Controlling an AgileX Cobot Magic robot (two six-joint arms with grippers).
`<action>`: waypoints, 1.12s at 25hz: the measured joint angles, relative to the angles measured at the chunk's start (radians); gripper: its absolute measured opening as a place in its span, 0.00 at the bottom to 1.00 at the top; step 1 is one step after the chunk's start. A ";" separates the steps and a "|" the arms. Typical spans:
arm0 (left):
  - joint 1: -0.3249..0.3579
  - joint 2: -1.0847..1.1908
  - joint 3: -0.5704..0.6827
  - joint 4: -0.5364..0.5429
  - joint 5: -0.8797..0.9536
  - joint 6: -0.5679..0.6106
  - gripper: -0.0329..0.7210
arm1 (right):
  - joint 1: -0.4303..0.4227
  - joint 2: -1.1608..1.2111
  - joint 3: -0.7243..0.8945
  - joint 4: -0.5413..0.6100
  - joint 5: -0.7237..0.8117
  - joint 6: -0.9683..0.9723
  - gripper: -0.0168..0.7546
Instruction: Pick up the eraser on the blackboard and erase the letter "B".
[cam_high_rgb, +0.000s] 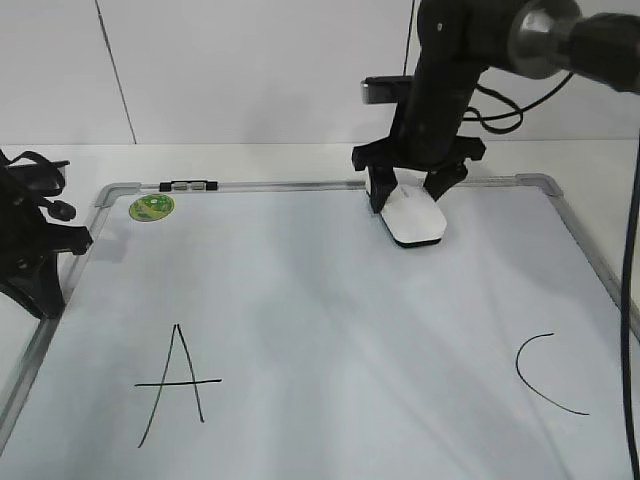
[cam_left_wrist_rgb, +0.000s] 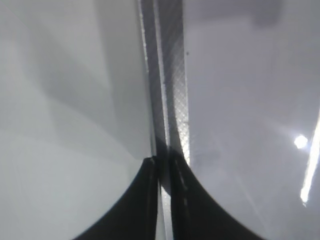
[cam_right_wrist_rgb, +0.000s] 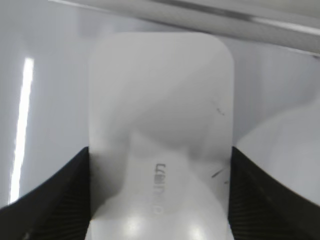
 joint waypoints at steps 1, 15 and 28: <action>0.000 0.000 0.000 0.000 0.000 0.000 0.07 | 0.000 -0.012 0.003 -0.003 0.006 0.000 0.75; 0.000 0.000 0.000 0.002 0.000 0.000 0.07 | -0.003 -0.264 0.223 -0.091 0.008 0.001 0.75; 0.000 0.000 0.000 0.002 0.002 0.000 0.07 | -0.143 -0.514 0.559 -0.219 0.008 0.074 0.75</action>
